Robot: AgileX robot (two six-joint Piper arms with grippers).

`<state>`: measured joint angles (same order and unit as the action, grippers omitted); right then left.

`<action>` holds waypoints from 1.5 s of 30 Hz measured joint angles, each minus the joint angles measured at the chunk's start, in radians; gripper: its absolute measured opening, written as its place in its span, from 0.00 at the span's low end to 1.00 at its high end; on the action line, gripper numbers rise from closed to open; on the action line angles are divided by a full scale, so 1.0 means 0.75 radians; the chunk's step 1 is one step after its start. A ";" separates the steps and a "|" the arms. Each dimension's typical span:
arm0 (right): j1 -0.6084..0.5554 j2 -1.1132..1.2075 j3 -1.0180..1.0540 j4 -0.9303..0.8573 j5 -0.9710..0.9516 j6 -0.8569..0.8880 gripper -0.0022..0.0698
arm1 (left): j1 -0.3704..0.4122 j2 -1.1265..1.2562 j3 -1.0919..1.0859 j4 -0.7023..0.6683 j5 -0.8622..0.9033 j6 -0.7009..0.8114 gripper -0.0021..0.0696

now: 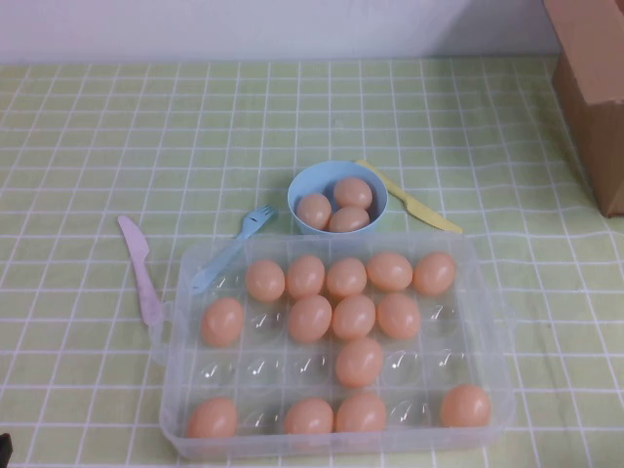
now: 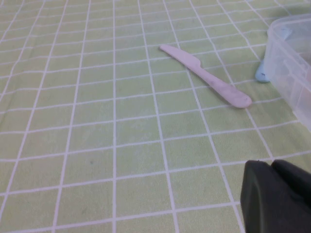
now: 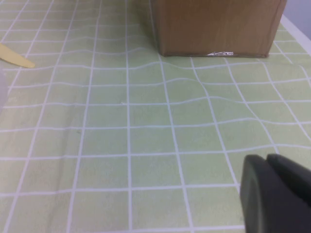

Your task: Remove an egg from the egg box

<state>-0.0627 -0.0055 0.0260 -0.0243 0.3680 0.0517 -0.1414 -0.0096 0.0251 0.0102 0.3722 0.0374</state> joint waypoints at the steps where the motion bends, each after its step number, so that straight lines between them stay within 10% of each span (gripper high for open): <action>1: 0.000 0.000 0.000 0.000 0.000 0.000 0.01 | 0.000 0.000 0.000 0.000 0.000 0.000 0.02; 22: 0.000 0.000 0.000 0.226 0.000 0.000 0.01 | 0.000 0.000 0.000 0.000 0.000 0.000 0.02; 34: 0.000 0.000 0.000 1.396 -0.105 0.003 0.01 | 0.000 0.000 0.000 0.000 0.000 0.000 0.02; 45: 0.000 0.000 0.000 1.465 -0.043 -0.192 0.01 | 0.000 0.000 0.000 0.000 0.000 0.000 0.02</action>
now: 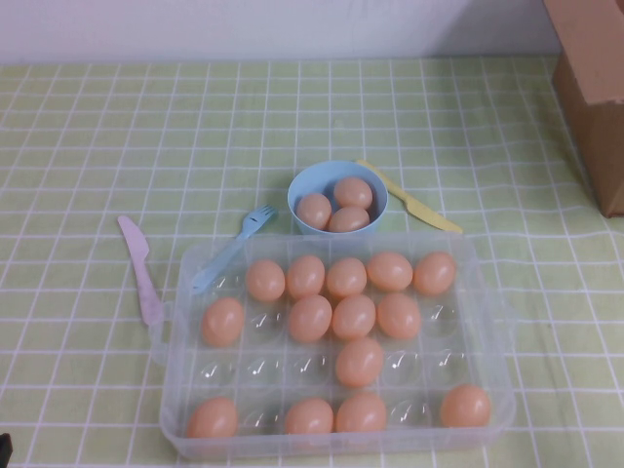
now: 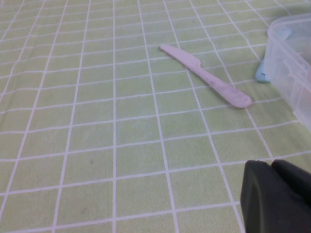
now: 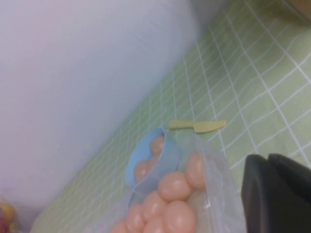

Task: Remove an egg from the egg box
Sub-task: Pick up the egg from the plastic box

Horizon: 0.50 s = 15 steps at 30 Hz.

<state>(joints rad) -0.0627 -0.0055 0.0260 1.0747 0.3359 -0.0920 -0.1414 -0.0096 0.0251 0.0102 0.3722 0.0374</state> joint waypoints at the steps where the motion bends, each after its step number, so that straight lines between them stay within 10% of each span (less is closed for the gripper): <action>1: 0.000 0.000 0.000 0.000 0.003 -0.017 0.01 | 0.000 0.000 0.000 0.000 0.000 0.000 0.02; 15: 0.000 0.419 -0.481 -0.512 0.551 -0.196 0.01 | 0.000 0.000 0.000 0.000 0.000 0.000 0.02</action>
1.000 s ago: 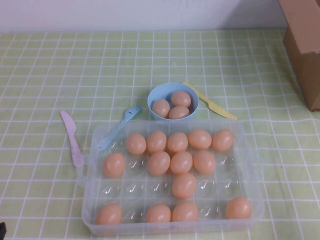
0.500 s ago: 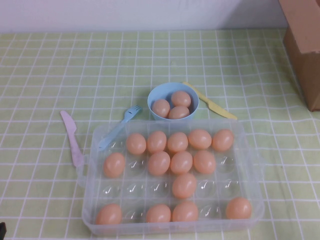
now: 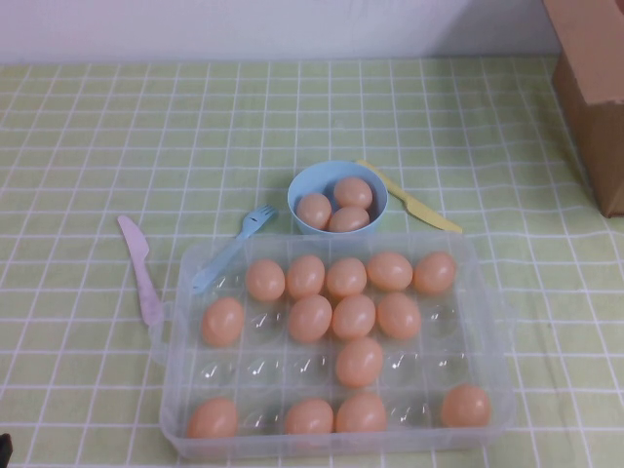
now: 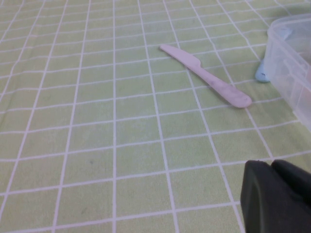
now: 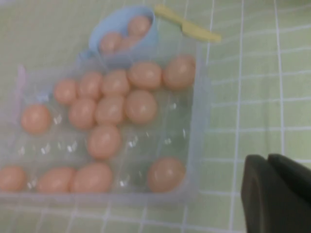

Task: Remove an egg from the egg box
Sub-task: Pick up the egg from the plastic box

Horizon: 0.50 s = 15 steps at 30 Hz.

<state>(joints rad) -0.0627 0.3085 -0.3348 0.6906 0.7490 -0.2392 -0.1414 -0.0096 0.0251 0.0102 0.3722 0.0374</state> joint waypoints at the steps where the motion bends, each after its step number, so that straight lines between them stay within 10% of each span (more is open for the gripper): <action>1: 0.000 0.078 -0.079 -0.053 0.065 -0.018 0.01 | 0.000 0.000 0.000 0.000 0.000 0.000 0.02; 15: 0.249 0.954 -0.731 -0.494 0.559 -0.195 0.01 | 0.000 0.000 0.000 0.000 0.000 0.000 0.02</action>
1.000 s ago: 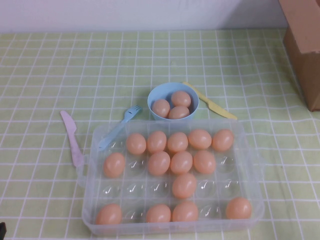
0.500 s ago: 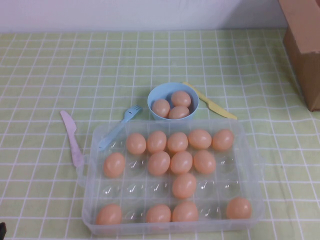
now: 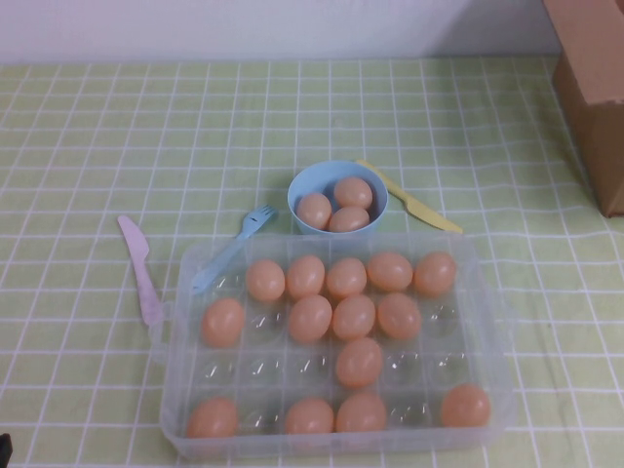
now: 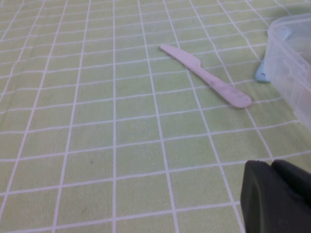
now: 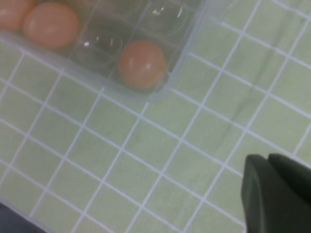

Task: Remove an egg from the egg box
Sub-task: Pick up the egg from the plastic box

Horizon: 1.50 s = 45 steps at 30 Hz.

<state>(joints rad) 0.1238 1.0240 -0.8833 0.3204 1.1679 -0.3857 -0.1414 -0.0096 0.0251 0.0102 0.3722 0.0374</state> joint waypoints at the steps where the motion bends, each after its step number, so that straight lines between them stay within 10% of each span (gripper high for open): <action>1: 0.054 0.041 -0.014 -0.024 -0.007 0.000 0.01 | 0.000 0.000 0.000 0.000 0.000 0.000 0.02; 17: 0.517 0.822 -0.590 -0.225 -0.017 -0.001 0.02 | 0.000 0.000 0.000 0.000 0.000 0.000 0.02; 28: 0.566 1.169 -0.915 -0.182 0.009 0.162 0.66 | 0.000 0.000 0.000 0.000 0.000 0.000 0.02; 45: 0.575 1.353 -0.978 -0.235 -0.087 0.298 0.71 | 0.000 0.000 0.000 0.000 0.000 0.000 0.02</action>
<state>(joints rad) 0.5552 2.0390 -1.6170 0.1439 1.1028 -0.1619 -0.1414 -0.0096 0.0251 0.0102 0.3722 0.0374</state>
